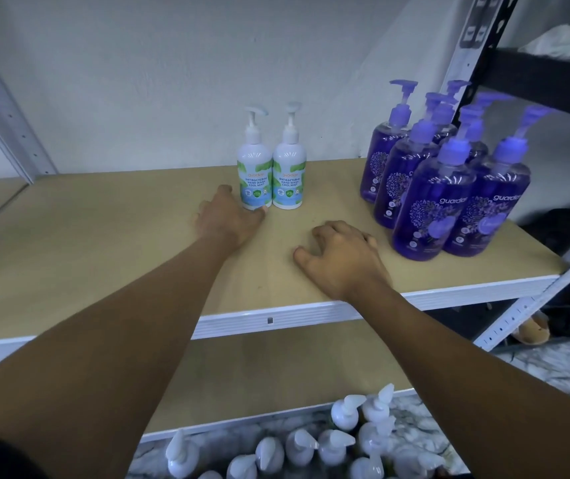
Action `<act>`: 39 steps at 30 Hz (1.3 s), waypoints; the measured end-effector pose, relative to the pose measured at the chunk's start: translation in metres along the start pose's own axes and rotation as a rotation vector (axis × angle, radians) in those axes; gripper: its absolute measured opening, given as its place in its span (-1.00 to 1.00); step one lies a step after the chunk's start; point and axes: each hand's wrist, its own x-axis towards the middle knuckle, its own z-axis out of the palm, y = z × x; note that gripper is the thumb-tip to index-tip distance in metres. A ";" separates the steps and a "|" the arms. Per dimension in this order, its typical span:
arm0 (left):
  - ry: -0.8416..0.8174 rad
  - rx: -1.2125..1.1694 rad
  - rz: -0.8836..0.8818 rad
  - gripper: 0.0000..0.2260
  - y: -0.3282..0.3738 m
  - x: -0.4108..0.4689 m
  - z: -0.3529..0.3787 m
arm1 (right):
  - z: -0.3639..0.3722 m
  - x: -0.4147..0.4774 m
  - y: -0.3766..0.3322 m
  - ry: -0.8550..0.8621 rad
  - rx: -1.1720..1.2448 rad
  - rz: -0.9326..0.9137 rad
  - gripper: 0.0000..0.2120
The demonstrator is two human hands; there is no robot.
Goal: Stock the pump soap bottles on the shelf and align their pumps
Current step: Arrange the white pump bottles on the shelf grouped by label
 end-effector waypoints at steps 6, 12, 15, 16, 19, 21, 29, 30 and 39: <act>-0.018 0.020 0.086 -0.44 -0.010 -0.072 -0.018 | -0.015 -0.021 -0.002 0.010 0.140 0.023 -0.67; -0.059 0.048 0.208 -0.64 -0.022 -0.164 -0.026 | -0.023 -0.103 0.018 0.049 0.247 -0.023 -0.70; -0.050 0.022 0.257 -0.67 -0.022 -0.209 -0.027 | -0.029 -0.151 0.033 0.008 0.324 0.022 -0.74; -0.053 -0.010 0.262 -0.68 -0.020 -0.224 -0.026 | -0.030 -0.167 0.040 -0.019 0.353 0.057 -0.78; -0.079 -0.103 0.256 -0.71 -0.016 -0.264 -0.017 | -0.028 -0.208 0.062 -0.085 0.412 0.192 -0.89; -0.123 -0.174 0.237 -0.73 -0.016 -0.287 -0.005 | -0.023 -0.231 0.079 -0.087 0.491 0.291 -0.91; -0.307 -0.377 -0.007 -0.84 -0.047 -0.369 0.077 | 0.023 -0.311 0.118 -0.214 0.527 0.575 -0.84; -0.336 -0.365 -0.029 -0.80 -0.054 -0.379 0.087 | 0.030 -0.319 0.120 -0.279 0.496 0.580 -0.80; -0.550 -0.320 -0.245 -0.78 -0.142 -0.430 0.151 | 0.121 -0.349 0.140 -0.585 0.480 0.688 -0.66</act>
